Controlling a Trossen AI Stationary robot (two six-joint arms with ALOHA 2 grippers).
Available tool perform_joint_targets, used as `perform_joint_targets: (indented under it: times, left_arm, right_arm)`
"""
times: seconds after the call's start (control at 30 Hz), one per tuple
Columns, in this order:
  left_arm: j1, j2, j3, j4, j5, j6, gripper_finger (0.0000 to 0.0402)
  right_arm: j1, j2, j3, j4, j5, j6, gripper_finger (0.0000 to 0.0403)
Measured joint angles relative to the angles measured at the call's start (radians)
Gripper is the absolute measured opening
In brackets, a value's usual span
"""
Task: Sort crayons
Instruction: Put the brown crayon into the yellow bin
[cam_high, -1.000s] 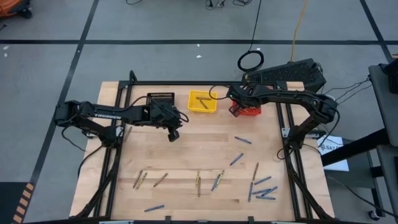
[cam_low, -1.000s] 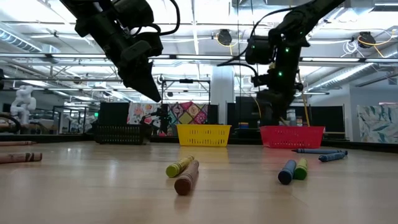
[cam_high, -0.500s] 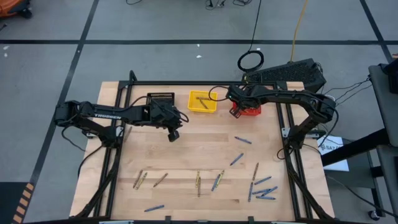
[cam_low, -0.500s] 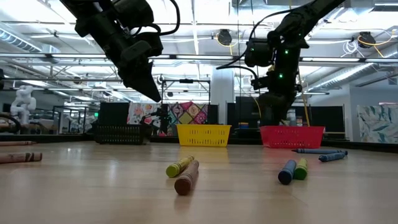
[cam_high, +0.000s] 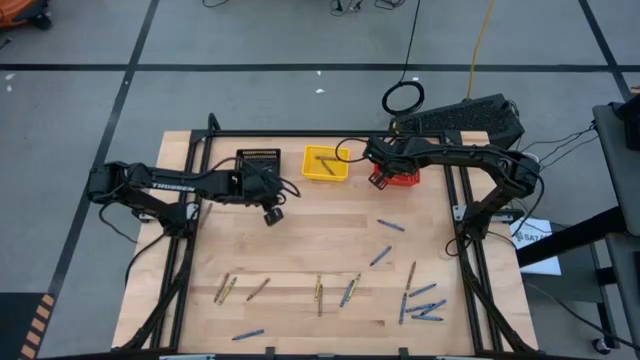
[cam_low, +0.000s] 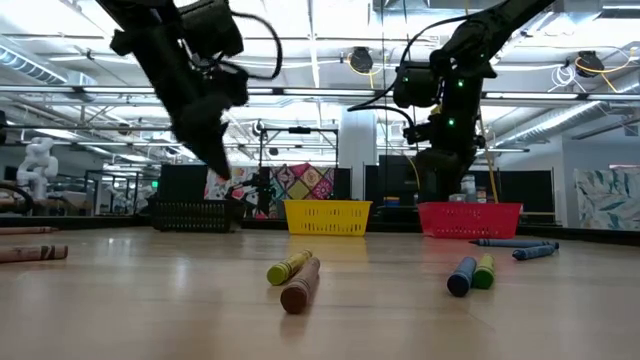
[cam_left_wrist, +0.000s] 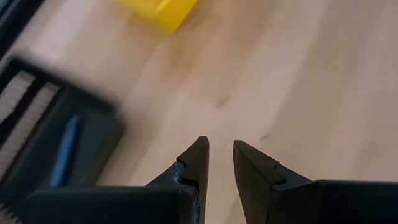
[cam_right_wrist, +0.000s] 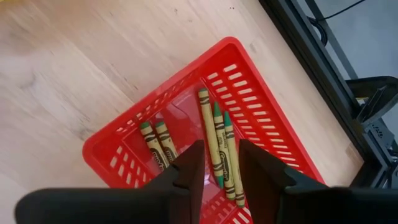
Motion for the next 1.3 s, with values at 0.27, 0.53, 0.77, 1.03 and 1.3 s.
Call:
perform_joint_targets:
  times: [0.27,0.53,0.77,1.03,1.3]
  left_arm:
    - [-0.001,0.0,0.0,-0.158,-0.065,-0.202,0.0074]
    - [0.0,0.0,0.0,-0.377,-0.057,-0.47,0.0074]
    - [0.0,0.0,-0.004,-0.575,-0.054,-0.56,0.0074]
    - [0.0,0.0,-0.078,-0.655,-0.033,-0.646,0.0074]
    - [0.0,0.0,-0.176,-0.677,-0.007,-0.72,0.0074]
  right_arm:
    - [0.0,0.0,0.0,0.024,0.0,0.0,0.0086]
    - [0.0,0.0,0.0,0.027,0.0,0.0,0.0086]
    - [0.0,0.0,0.0,0.027,0.0,0.0,0.0086]
    - [0.001,0.0,0.0,0.027,0.0,0.0,0.0086]
    - [0.001,0.0,0.0,0.028,0.0,0.0,0.0086]
